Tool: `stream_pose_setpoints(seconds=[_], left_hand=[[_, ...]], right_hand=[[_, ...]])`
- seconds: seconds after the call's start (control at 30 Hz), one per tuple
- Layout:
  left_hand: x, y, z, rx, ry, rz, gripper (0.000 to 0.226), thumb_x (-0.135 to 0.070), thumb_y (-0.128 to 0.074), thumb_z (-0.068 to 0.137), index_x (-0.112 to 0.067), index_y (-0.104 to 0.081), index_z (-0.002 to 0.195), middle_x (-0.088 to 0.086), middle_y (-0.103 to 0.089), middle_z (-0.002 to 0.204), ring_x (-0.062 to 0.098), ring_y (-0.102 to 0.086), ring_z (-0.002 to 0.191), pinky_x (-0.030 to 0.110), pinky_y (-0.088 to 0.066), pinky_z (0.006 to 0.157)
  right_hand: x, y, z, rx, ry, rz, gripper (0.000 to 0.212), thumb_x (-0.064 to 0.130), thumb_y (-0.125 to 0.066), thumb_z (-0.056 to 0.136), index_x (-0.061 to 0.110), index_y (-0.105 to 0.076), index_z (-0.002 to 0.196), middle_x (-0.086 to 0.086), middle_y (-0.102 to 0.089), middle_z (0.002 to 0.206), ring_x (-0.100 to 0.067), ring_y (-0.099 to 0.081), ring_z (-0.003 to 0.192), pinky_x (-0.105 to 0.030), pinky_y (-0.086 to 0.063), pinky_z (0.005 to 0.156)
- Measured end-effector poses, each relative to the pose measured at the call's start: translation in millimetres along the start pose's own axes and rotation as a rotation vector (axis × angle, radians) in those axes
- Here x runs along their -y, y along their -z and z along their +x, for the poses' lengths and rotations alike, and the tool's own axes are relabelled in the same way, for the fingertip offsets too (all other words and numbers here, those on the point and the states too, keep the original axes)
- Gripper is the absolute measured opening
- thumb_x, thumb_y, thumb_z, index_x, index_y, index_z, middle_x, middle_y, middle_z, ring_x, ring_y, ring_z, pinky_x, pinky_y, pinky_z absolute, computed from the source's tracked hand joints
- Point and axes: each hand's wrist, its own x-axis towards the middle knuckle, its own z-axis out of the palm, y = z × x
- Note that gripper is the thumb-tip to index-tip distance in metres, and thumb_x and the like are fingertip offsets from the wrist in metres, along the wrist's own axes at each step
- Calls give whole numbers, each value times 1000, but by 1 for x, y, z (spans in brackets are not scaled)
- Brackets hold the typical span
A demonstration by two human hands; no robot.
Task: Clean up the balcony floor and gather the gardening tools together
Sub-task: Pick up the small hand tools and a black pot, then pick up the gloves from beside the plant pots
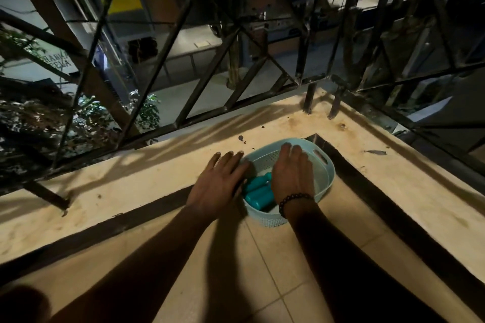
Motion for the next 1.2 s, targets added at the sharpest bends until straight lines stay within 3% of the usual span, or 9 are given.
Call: stream_pose_setpoints(seconds=[0.13,0.23,0.4,0.47,0.53,0.73,0.87,1.0,1.2], left_hand=[[12,13,-29,21,138,34,57,-45,-25,101,-20,-36,151,13,-26,162,32,-27,148,51,-27,120],[9,39,-53,57,180,9,58,-45,-22,101,-21,-34,152,13,-26,162,33,-27,149,52,-29,118],[-11,118,-95,131,193,-30,59,-30,-57,96,-17,-39,151,15,-30,160,35,-34,145,51,-30,117],[-21,164,-111,182,232,-73,62,-30,-57,96,-18,-36,153,15,-28,161,36,-33,145,52,-30,118],[-32,211,-127,232,245,-99,61,-34,-52,98,-21,-32,155,14,-24,163,36,-29,147,54,-30,117],[-49,360,-160,264,270,-131,68,-56,-36,99,-24,-24,158,9,-17,166,35,-18,151,54,-21,119],[-43,480,-160,237,338,-147,68,-56,-34,100,-20,-27,157,9,-19,165,34,-19,151,52,-18,118],[-31,583,-166,219,394,-133,67,-54,-33,100,-19,-30,156,9,-21,164,35,-22,150,52,-16,119],[-10,689,-200,128,516,-83,67,-57,-27,101,-20,-28,157,7,-22,165,30,-16,152,53,-17,118]], right_hand=[[18,11,-30,-52,2,-41,66,41,-38,99,3,-26,151,-22,-32,153,-38,-40,134,-49,-35,109],[30,16,-80,-34,-16,74,74,44,-58,89,2,-38,146,-22,-36,151,-42,-40,132,-52,-41,103],[30,75,-154,184,77,-53,81,45,-73,78,4,-47,142,-24,-41,148,-44,-50,126,-55,-49,92],[34,122,-169,245,86,-110,83,47,-75,76,6,-48,143,-23,-42,148,-44,-51,125,-55,-50,91],[40,173,-182,290,133,-170,80,50,-64,84,9,-39,148,-21,-33,154,-44,-43,134,-56,-44,100],[76,323,-210,175,355,-138,71,47,-43,90,9,-36,149,-18,-26,157,-40,-26,142,-58,-31,107],[119,436,-218,173,364,-99,67,43,-31,92,9,-35,150,-19,-27,158,-40,-30,143,-58,-34,107],[158,529,-225,175,370,-85,77,45,-57,87,10,-33,151,-17,-21,160,-39,-23,146,-56,-31,110],[193,621,-233,149,440,-89,85,47,-64,86,12,-27,153,-17,-16,161,-39,-24,145,-56,-32,109]])
